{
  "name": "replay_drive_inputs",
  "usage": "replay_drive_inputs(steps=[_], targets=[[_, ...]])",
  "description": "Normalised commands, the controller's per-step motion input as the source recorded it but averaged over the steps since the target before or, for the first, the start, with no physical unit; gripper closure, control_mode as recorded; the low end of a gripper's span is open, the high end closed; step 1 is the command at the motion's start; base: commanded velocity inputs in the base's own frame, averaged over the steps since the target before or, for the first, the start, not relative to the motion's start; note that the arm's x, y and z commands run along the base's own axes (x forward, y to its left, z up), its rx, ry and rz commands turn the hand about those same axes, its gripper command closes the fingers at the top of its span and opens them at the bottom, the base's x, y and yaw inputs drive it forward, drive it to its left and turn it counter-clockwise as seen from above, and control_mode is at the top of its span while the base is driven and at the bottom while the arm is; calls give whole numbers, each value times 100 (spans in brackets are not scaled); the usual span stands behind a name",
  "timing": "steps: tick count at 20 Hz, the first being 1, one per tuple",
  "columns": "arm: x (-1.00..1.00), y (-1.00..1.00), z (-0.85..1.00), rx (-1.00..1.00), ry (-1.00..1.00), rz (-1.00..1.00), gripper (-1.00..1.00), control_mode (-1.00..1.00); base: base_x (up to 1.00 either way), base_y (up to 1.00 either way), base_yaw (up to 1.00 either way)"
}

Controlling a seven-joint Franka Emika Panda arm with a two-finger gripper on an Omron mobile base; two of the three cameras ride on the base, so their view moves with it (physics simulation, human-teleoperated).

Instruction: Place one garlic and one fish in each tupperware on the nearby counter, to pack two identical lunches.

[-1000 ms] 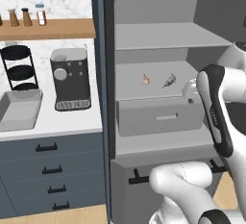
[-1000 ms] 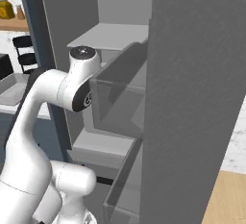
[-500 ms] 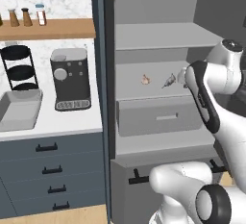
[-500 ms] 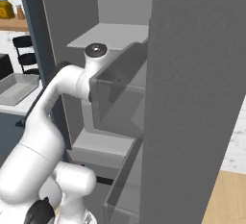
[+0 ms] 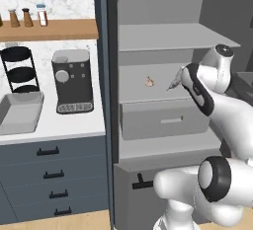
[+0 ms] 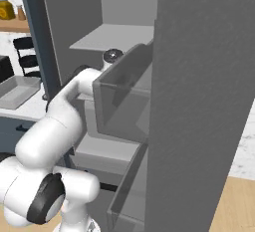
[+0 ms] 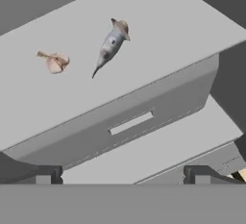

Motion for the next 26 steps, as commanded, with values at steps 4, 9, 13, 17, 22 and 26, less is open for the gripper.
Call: replay_drive_inputs(steps=[4,9,13,17,22,26], targets=[[73,-13,-30,3,-2,0,-100,-100,0,0,0],[64,-11,-11,1,-1,0,-100,-100,0,0,0],[55,-10,-1,-1,0,0,-100,-100,0,0,0],[43,-10,-10,0,0,0,-100,-100,0,0,0],[38,-9,-17,0,0,0,-100,-100,0,0,0],[34,-4,-24,0,0,0,-100,-100,0,0,0]])
